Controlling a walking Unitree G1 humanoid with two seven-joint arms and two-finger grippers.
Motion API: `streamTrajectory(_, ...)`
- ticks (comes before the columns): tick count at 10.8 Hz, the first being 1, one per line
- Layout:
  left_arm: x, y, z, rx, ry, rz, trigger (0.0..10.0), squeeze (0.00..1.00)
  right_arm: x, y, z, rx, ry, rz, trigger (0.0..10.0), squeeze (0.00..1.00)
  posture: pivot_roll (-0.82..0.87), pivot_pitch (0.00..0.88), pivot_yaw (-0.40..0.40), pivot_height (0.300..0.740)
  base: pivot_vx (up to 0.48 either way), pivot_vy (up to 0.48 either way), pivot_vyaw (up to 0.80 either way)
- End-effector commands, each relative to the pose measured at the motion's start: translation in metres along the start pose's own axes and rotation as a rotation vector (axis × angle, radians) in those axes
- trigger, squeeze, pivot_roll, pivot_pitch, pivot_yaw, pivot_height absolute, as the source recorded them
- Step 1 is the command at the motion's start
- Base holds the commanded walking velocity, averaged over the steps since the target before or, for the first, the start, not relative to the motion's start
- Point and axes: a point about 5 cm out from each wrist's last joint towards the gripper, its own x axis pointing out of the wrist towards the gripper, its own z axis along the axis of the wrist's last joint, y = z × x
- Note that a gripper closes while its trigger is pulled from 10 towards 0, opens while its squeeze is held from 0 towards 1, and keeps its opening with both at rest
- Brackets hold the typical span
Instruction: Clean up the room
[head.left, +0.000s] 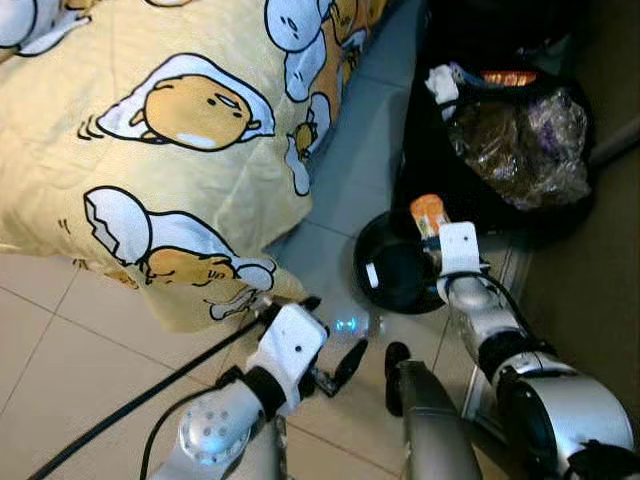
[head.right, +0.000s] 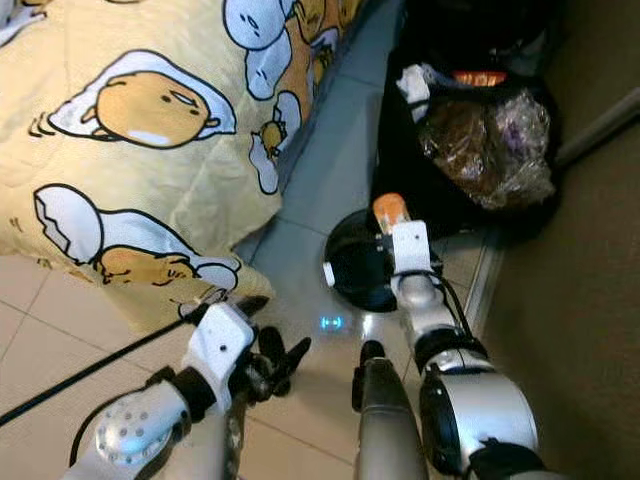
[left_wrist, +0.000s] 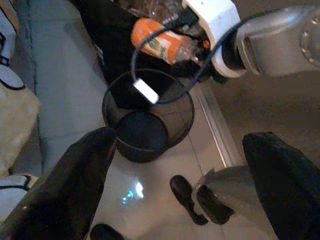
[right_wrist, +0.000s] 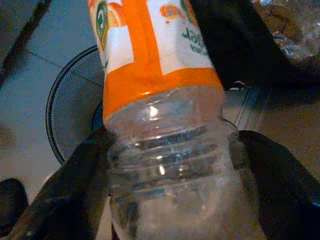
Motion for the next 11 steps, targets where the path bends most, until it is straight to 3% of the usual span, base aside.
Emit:
streamTrajectory(1,-0.002,-0.006,-0.002,-0.011,0.020,-0.011,10.0,0.00,-0.002,0.003,-0.016,0.052,0.069,0.012,10.0,1.00,0.03,0.556,0.085,0.731,0.000,0.000,0.00)
streamTrajectory(5,0.004,-0.008,-0.003,-0.026,0.022,0.013,10.0,0.00,-0.003,0.006,-0.018,0.089,0.104,0.066,10.0,1.00,0.00,0.553,0.050,0.731,0.000,0.000,0.00)
streamTrajectory(7,0.010,-0.004,-0.006,-0.034,0.022,0.042,10.0,0.00,-0.001,0.002,-0.012,-0.011,0.057,0.056,10.0,1.00,-0.02,0.514,0.035,0.731,0.000,0.000,0.00)
streamTrajectory(8,0.017,0.004,-0.009,-0.032,0.026,0.070,10.0,0.00,-0.001,0.002,-0.003,-0.057,-0.006,0.042,10.0,0.00,-0.04,0.465,0.029,0.731,0.000,0.000,0.00)
streamTrajectory(10,0.038,0.036,-0.011,-0.008,0.009,0.186,10.0,0.00,-0.001,0.004,0.012,-0.045,-0.122,0.041,10.0,0.00,-0.08,0.321,0.032,0.731,0.000,0.000,0.00)
streamTrajectory(11,0.041,0.053,-0.013,-0.031,0.013,0.287,10.0,0.00,-0.002,0.002,0.017,-0.023,-0.167,0.032,10.0,0.00,-0.10,0.269,0.033,0.731,0.000,0.000,0.00)
